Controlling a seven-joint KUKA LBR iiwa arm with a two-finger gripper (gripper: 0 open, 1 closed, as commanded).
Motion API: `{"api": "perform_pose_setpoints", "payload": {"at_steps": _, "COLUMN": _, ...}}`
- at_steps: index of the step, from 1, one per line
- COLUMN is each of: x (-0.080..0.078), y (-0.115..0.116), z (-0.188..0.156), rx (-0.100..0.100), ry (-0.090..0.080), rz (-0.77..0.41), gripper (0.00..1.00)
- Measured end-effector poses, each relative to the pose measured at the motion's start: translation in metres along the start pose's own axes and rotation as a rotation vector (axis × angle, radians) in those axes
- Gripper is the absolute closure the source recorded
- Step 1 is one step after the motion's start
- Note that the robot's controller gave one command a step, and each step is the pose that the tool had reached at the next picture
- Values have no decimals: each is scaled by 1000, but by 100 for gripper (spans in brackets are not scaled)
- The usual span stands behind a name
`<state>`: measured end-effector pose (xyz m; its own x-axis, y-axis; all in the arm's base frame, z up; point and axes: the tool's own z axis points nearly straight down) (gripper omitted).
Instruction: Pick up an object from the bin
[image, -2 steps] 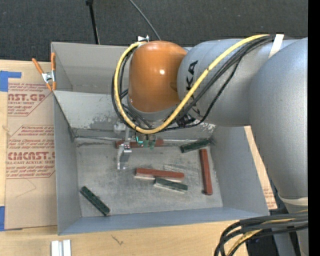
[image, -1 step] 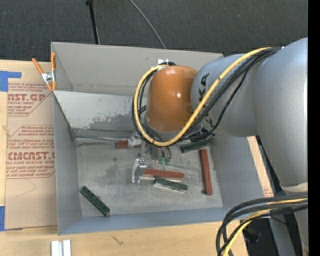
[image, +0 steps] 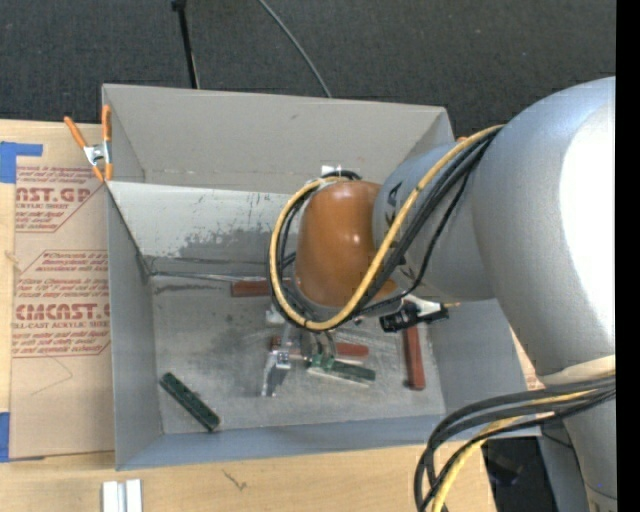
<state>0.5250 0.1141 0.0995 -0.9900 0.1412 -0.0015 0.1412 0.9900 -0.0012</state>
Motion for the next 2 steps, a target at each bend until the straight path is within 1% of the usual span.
{"api": "perform_pose_setpoints", "payload": {"at_steps": 1, "x": -46, "y": -30, "z": 22, "rx": -11, "ry": -9, "rz": 60, "gripper": 100}}
{"api": "perform_pose_setpoints", "payload": {"at_steps": 2, "x": -46, "y": -30, "z": 22, "rx": -11, "ry": -9, "rz": 59, "gripper": 100}}
